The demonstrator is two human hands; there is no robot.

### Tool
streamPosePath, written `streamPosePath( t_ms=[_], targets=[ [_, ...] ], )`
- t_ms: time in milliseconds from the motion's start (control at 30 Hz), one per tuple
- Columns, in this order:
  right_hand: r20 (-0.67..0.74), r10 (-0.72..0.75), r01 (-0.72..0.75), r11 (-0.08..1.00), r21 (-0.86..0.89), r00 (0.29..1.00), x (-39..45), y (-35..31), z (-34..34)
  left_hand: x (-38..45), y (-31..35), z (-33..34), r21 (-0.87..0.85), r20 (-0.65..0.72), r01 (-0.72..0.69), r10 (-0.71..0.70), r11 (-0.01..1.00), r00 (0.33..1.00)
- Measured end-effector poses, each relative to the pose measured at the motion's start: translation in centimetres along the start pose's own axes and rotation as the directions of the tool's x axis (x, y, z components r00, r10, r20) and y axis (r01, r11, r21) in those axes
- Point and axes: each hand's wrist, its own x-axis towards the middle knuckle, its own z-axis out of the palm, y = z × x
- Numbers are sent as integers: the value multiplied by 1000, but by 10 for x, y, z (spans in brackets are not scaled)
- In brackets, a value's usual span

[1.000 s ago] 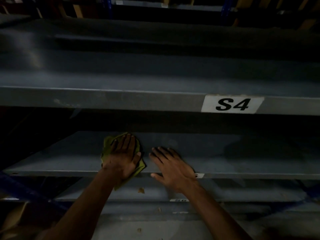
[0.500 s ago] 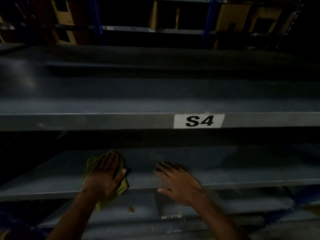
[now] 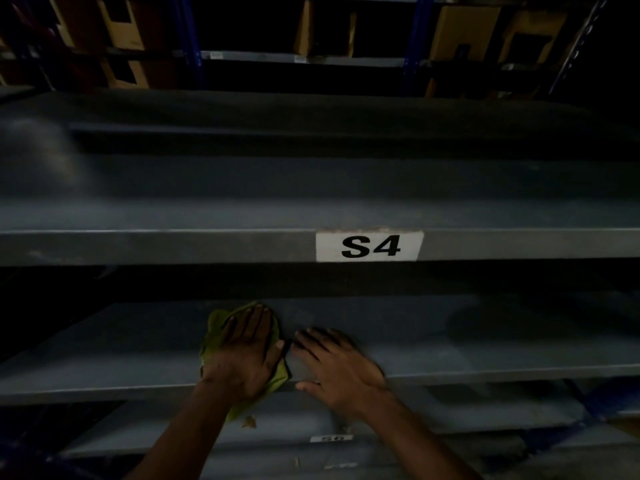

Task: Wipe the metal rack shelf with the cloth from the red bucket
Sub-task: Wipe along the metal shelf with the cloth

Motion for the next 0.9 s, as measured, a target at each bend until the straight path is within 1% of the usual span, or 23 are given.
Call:
streamPosePath(
  t_ms=[233, 400, 467, 567, 700, 833, 900],
  targets=[
    [-38, -34, 34, 999, 9, 999, -2, 3, 3, -13, 19, 4, -68, -44, -99, 96, 993, 994],
    [-85, -35, 37, 999, 27, 996, -5, 4, 3, -33, 16, 1, -52, -32, -135, 133, 990, 991],
    [-74, -27, 30, 999, 34, 997, -5, 4, 3, -36, 8, 0, -51, -31, -126, 125, 991, 992],
    [-51, -26, 28, 999, 40, 998, -4, 4, 4, -32, -12, -1, -60, -38, -53, 51, 997, 998],
    [-2, -20, 20, 998, 51, 1000, -2, 1, 6, -12, -15, -5, 1, -9, 18, -18, 1000, 1000],
    [-10, 22, -21, 997, 73, 1000, -2, 0, 6, 8, 3, -1, 0, -1, -38, 38, 999, 999],
    [-34, 33, -31, 998, 57, 999, -3, 0, 7, 16, 9, -1, 8, 14, -55, 55, 998, 998]
  ],
)
